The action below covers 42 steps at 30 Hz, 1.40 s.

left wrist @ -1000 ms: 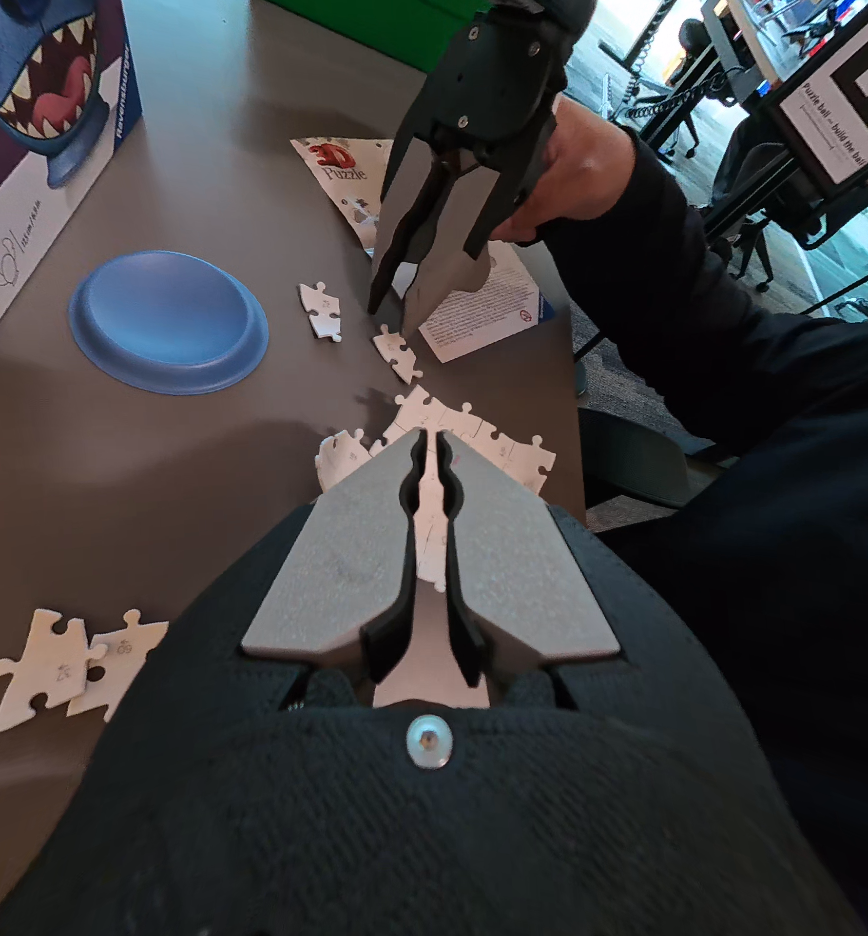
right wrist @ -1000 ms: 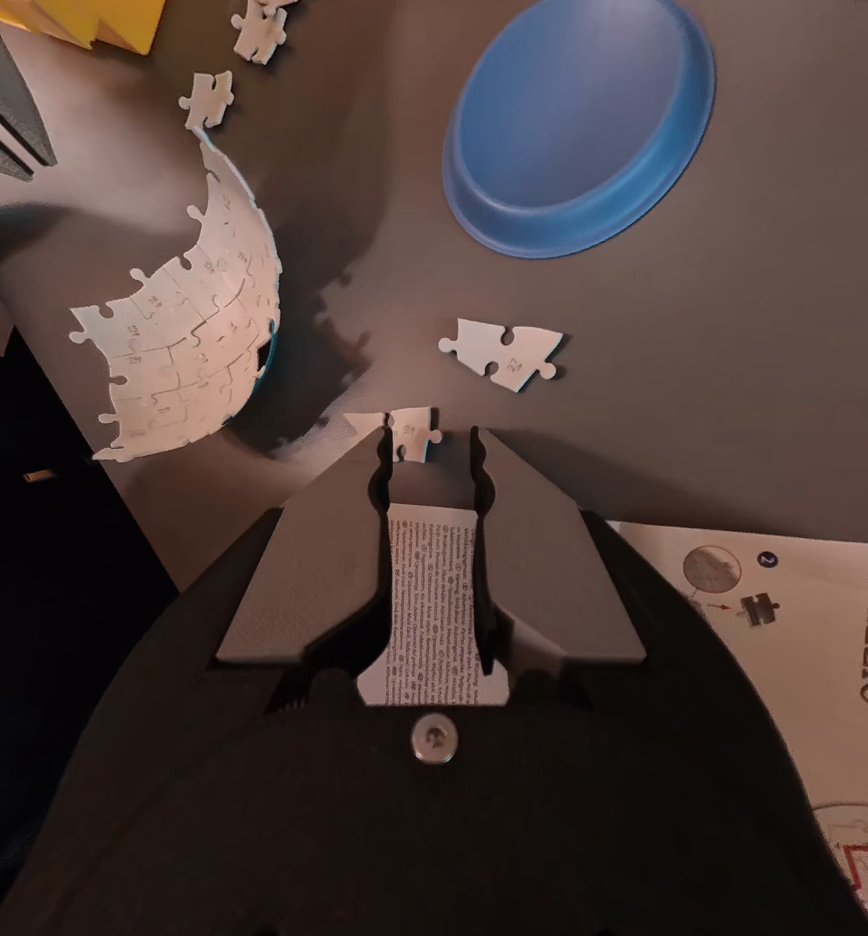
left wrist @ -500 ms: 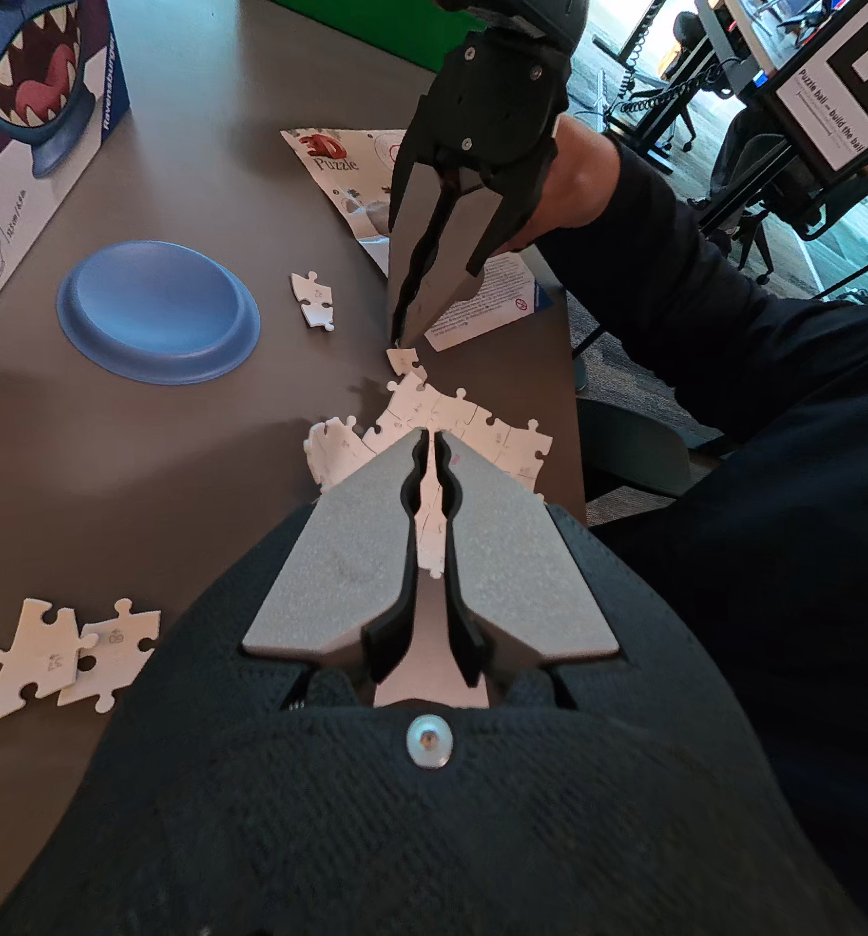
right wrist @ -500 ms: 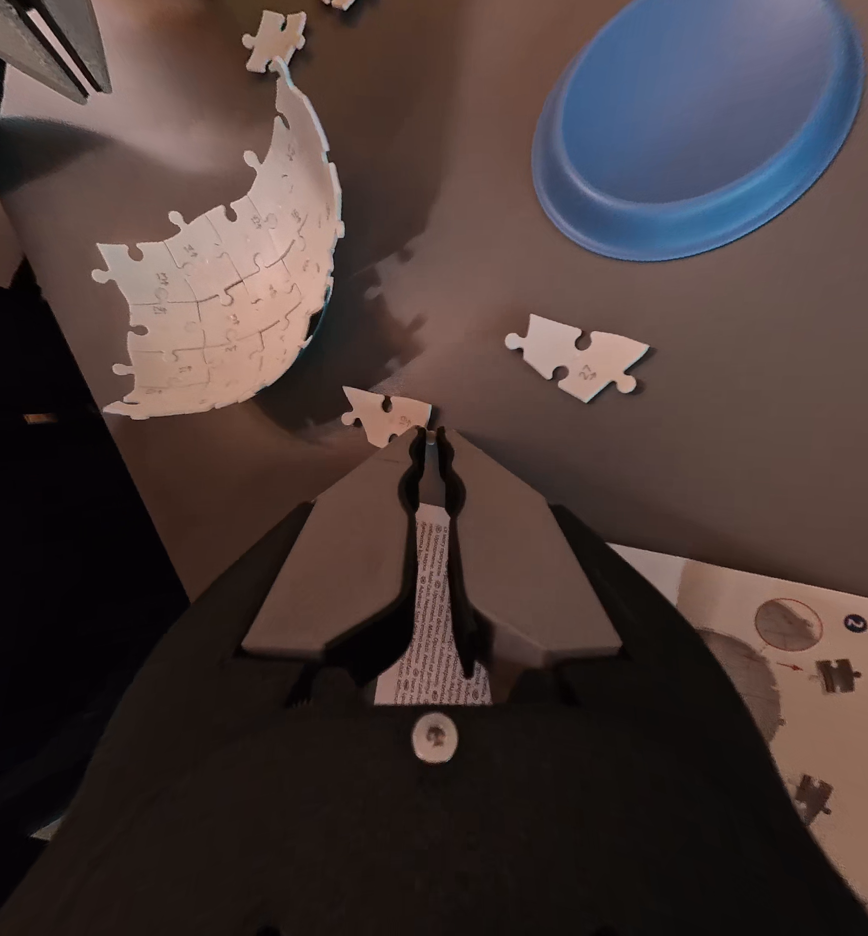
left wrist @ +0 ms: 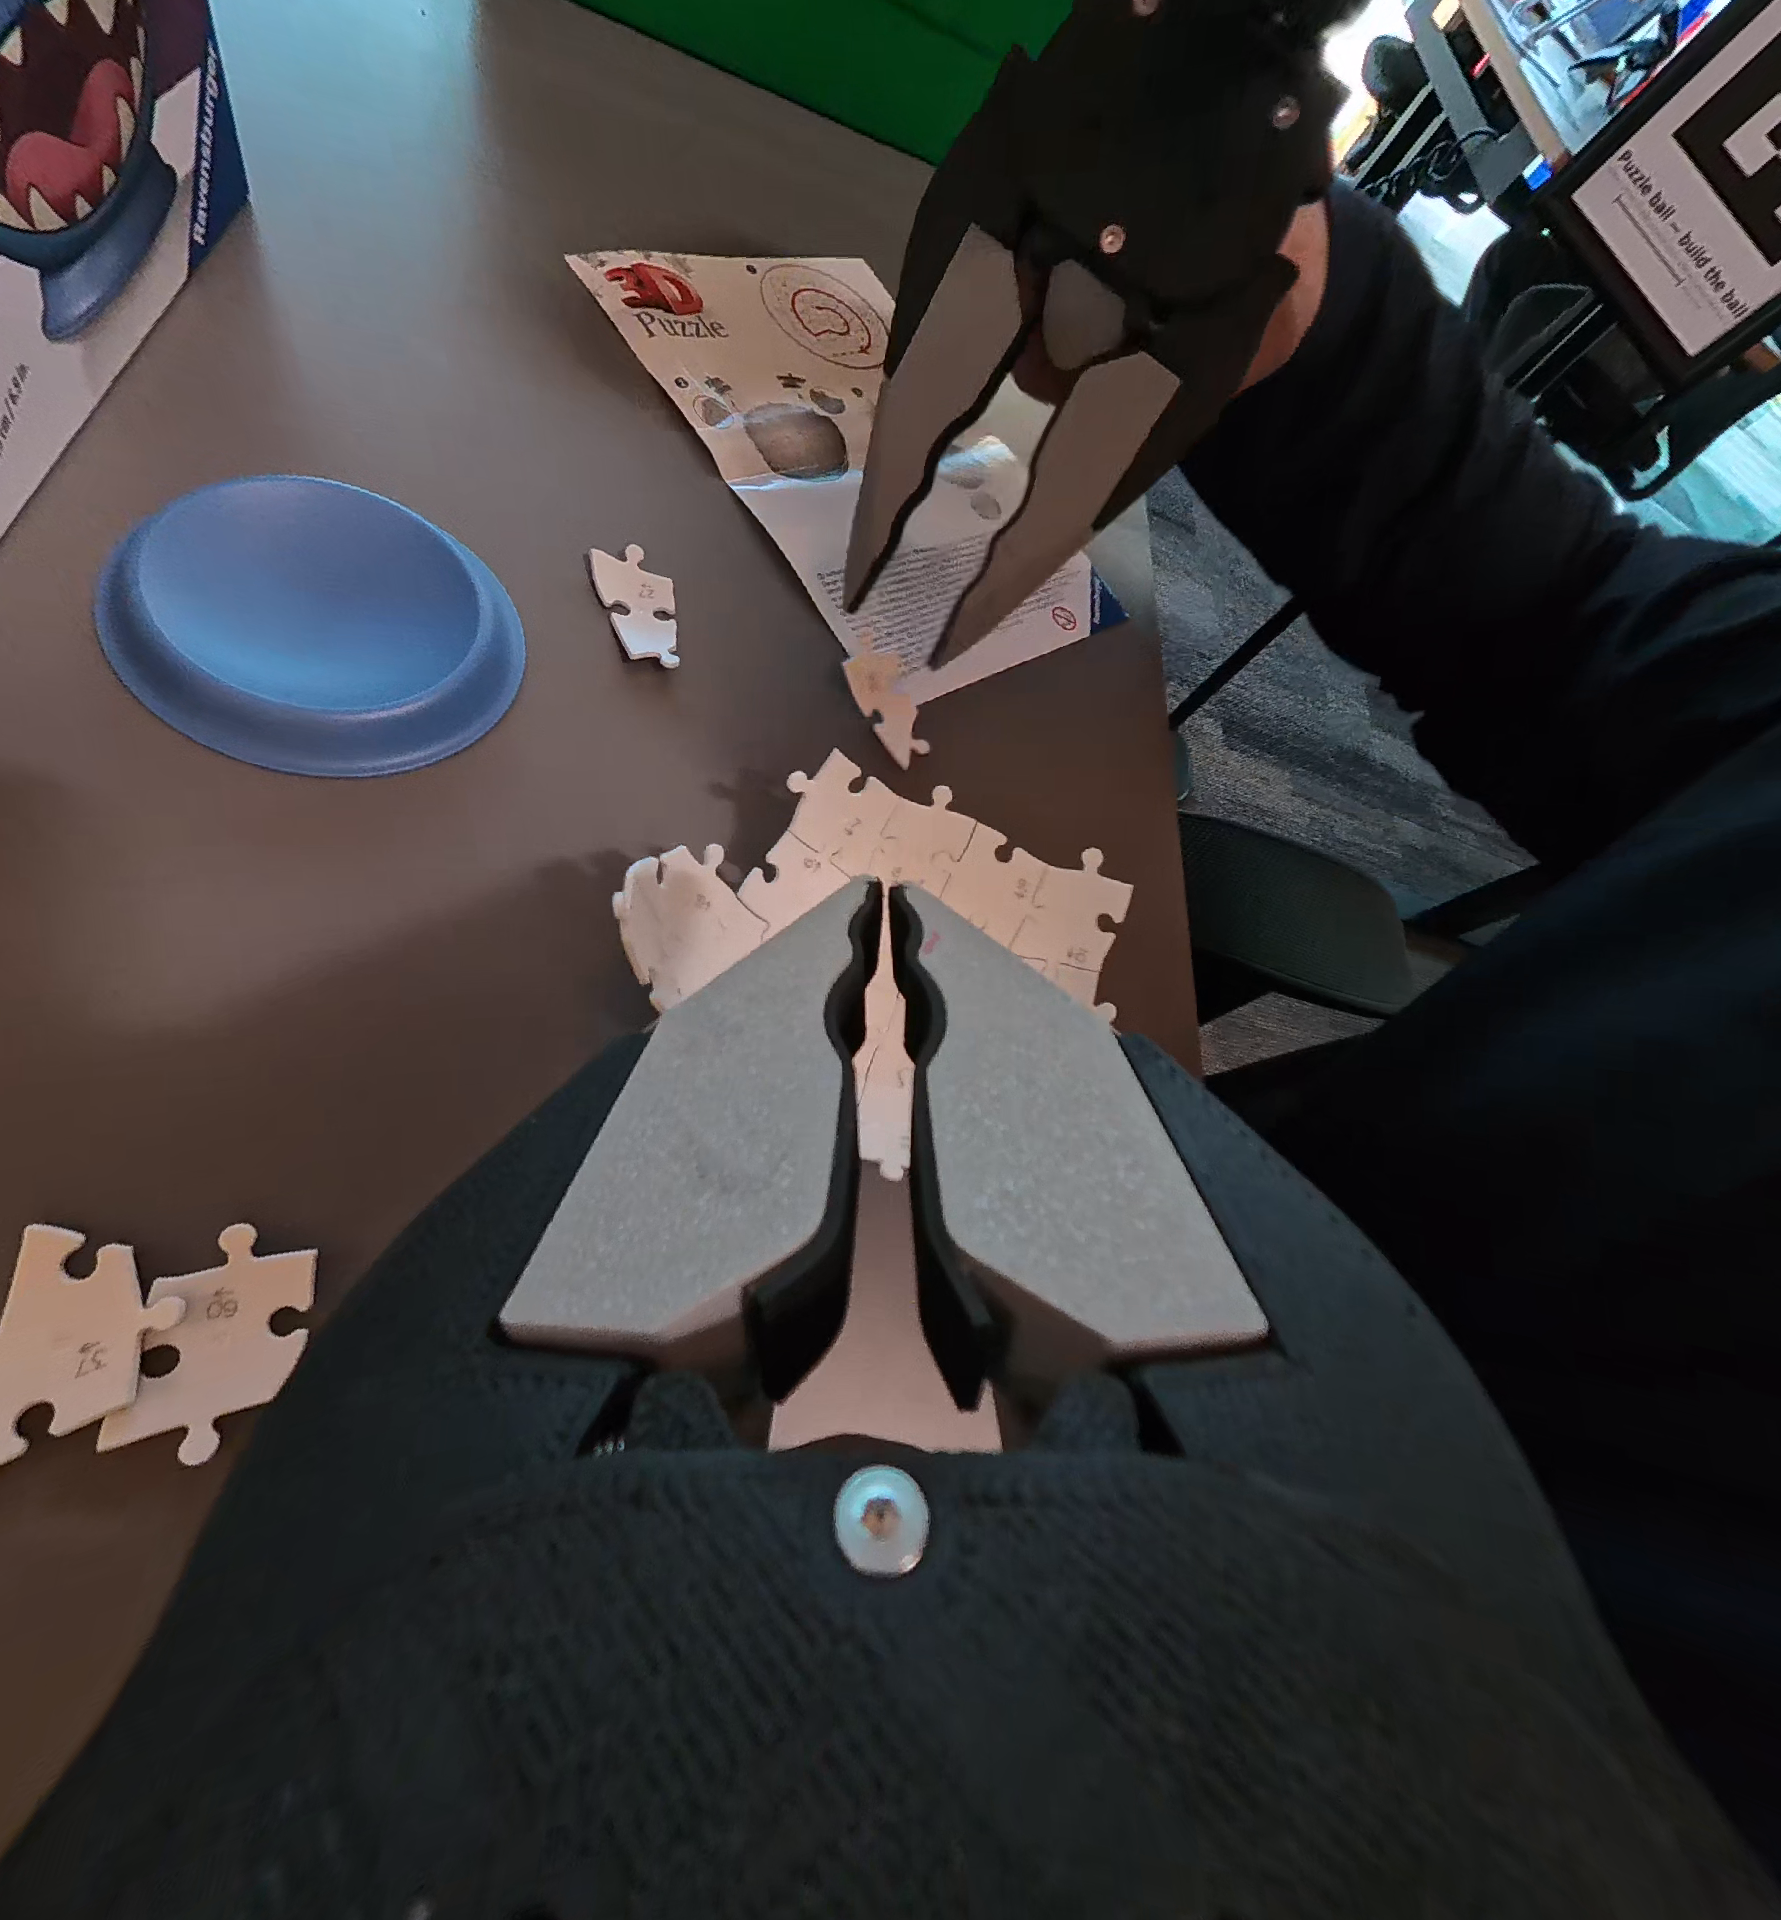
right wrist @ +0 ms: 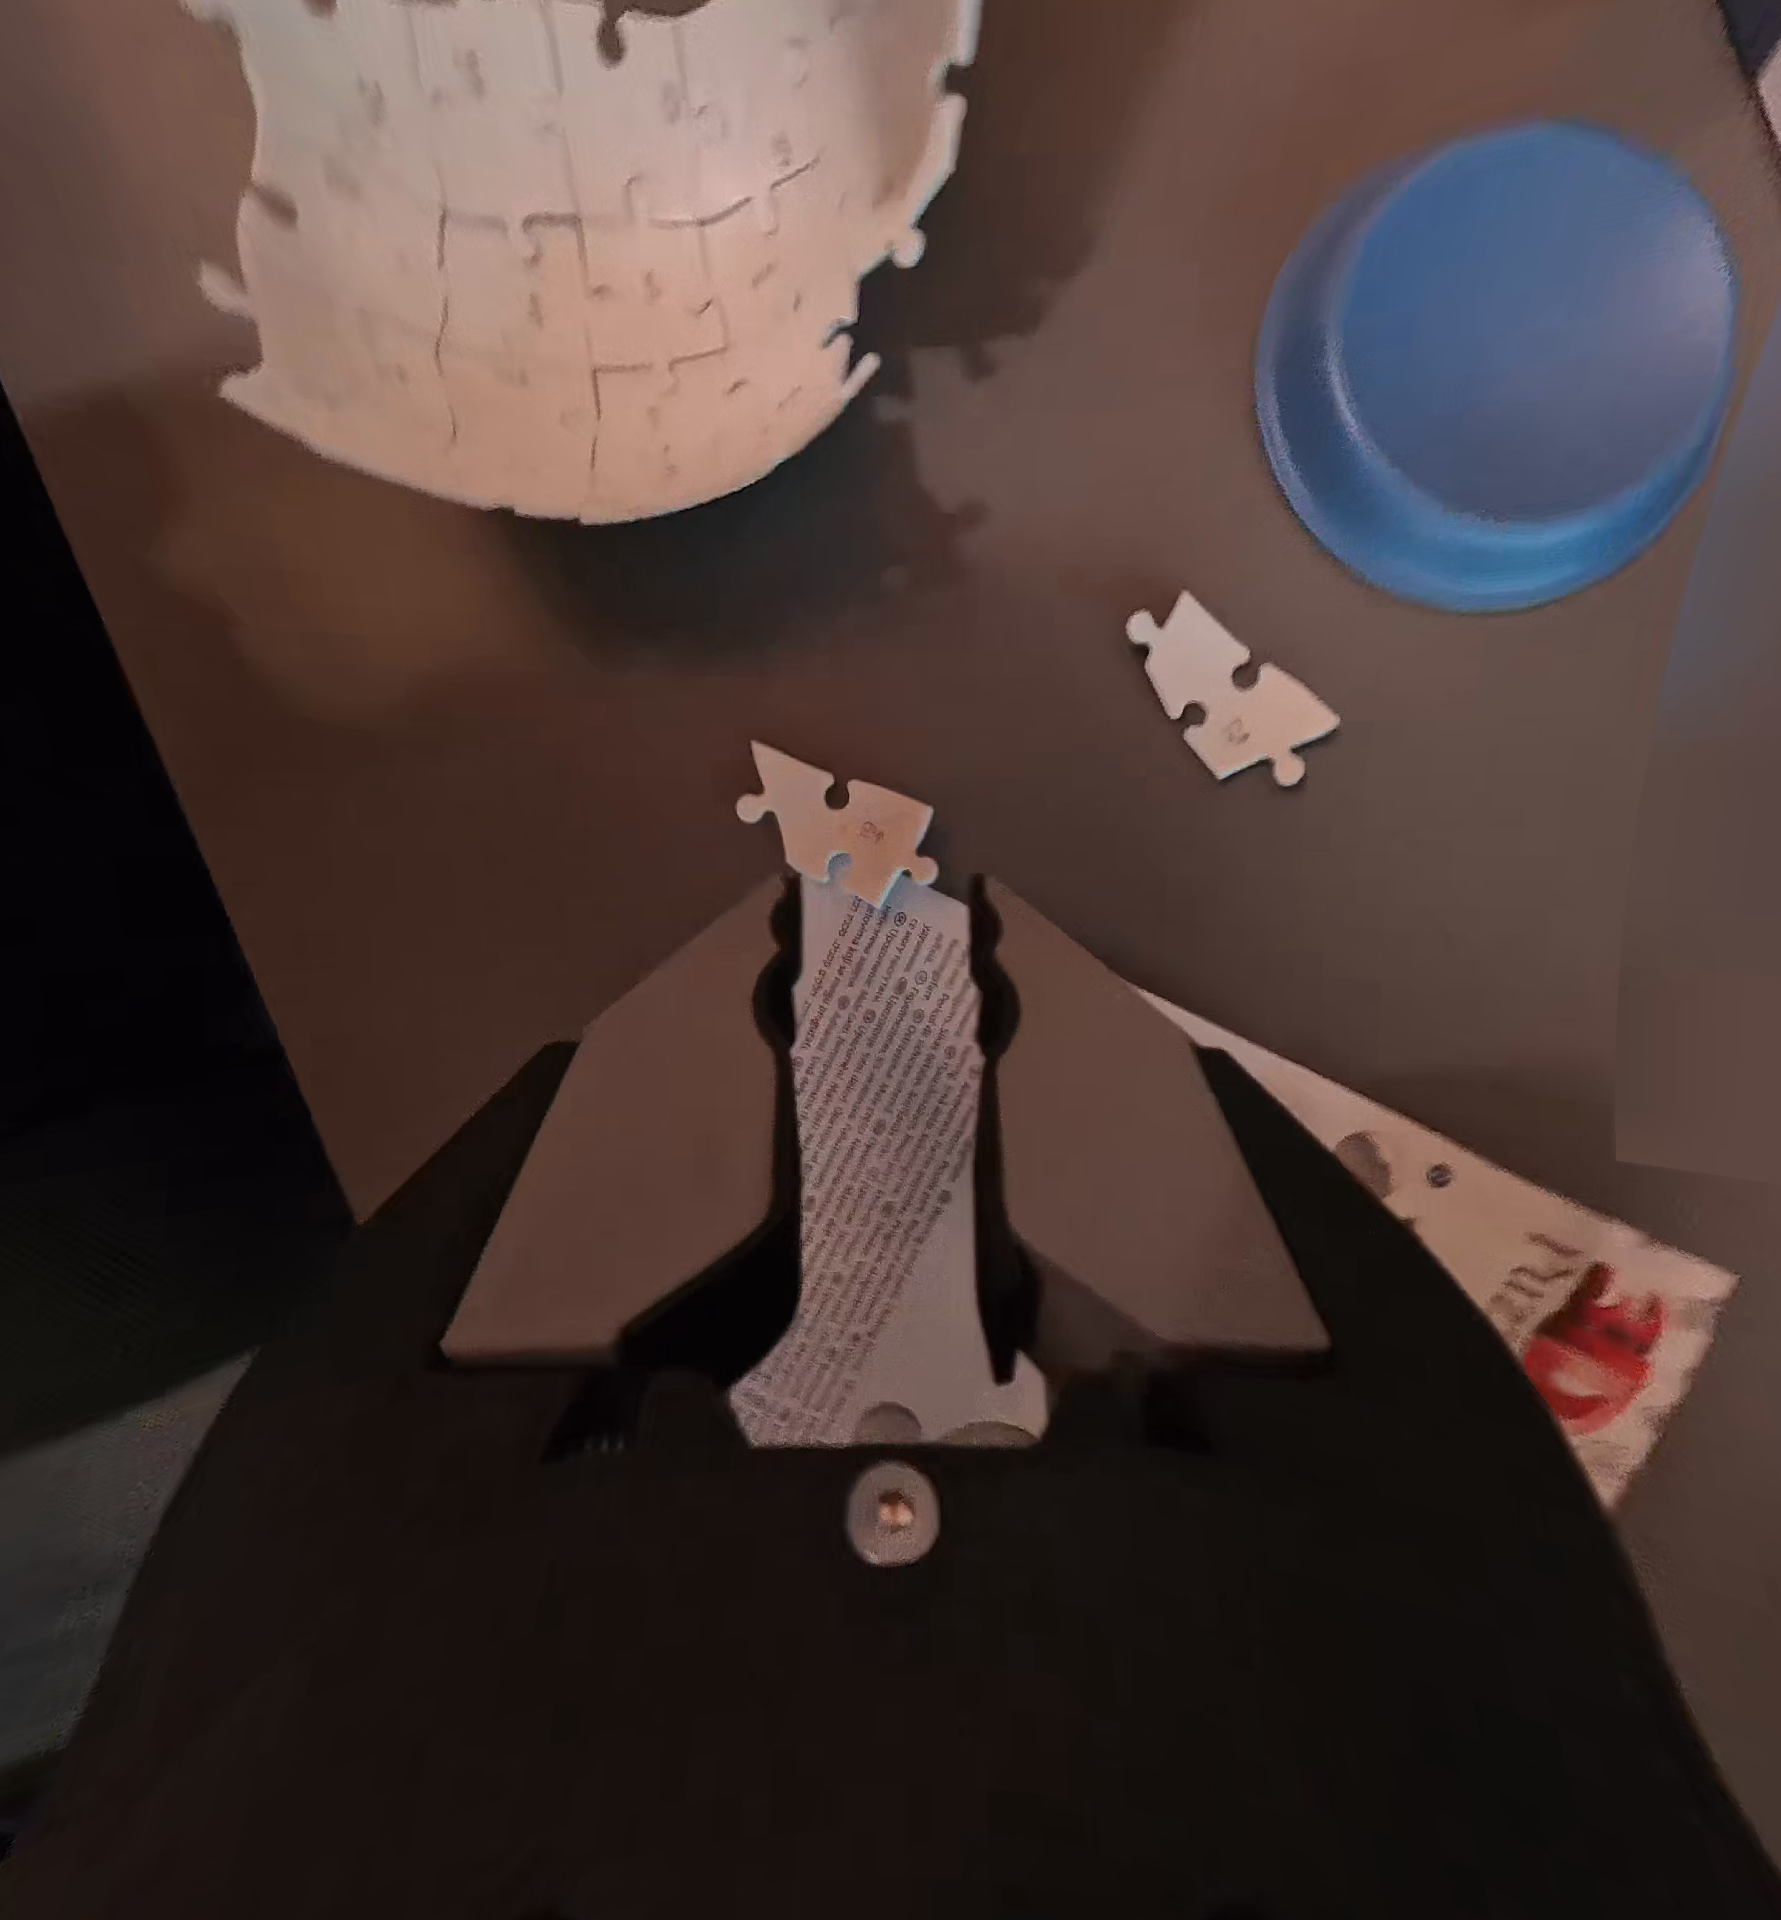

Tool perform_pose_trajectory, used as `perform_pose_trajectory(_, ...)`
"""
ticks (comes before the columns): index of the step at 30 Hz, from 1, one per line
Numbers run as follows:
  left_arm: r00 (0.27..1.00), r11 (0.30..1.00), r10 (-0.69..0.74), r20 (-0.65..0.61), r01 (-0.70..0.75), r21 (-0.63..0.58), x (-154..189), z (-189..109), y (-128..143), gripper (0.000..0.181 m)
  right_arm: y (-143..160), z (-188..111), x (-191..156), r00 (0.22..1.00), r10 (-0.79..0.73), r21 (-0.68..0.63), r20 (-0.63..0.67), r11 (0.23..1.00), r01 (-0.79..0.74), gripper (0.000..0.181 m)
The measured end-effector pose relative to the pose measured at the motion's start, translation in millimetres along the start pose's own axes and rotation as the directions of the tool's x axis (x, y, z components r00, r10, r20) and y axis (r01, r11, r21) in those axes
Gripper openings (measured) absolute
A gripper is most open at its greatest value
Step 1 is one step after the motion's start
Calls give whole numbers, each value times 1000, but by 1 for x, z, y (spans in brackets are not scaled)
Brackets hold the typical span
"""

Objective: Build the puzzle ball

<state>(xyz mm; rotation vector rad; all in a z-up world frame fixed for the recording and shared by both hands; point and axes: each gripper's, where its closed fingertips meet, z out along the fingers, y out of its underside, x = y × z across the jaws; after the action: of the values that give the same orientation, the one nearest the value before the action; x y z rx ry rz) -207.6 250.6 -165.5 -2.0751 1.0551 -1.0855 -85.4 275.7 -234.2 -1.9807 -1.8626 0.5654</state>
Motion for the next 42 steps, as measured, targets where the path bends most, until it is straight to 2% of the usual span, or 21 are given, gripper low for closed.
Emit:
perform_pose_trajectory(1,1000,1000,3,4,-3,-1,0,0,1,0,-1,-1,-1,997,-75,-13,-11,997,75,34)
perform_pose_trajectory(5,1000,1000,-3,-3,3,-4,1,2,2,0,-4,-2,-3,942,-335,-112,0,936,333,35)
perform_pose_trajectory(10,1000,1000,8,24,-7,-18,0,3,5,0,5,12,-4,862,-486,-282,140,815,506,35)
perform_pose_trajectory(13,999,1000,5,34,-5,-1,1,1,3,0,-1,20,-7,833,-521,-273,183,788,553,35)
perform_pose_trajectory(18,999,1000,-8,34,8,10,-1,0,5,0,-4,22,-13,830,-518,-246,209,794,557,21)
perform_pose_trajectory(21,1000,1000,-12,23,12,0,-2,4,7,0,-5,22,-7,847,-507,-253,158,808,532,27)
perform_pose_trajectory(24,1000,1000,-11,15,12,-9,-1,6,9,0,-6,17,-7,828,-544,-243,136,792,560,27)
perform_pose_trajectory(31,1000,1000,-14,17,14,-5,-1,5,12,0,-18,28,-17,753,-616,-236,231,715,658,28)
perform_pose_trajectory(36,1000,1000,-26,10,26,13,-1,1,12,0,0,19,-25,801,-482,-303,356,751,587,26)
perform_pose_trajectory(42,1000,1000,-20,-1,20,10,0,-2,14,0,11,13,-29,849,-439,-293,295,804,517,29)
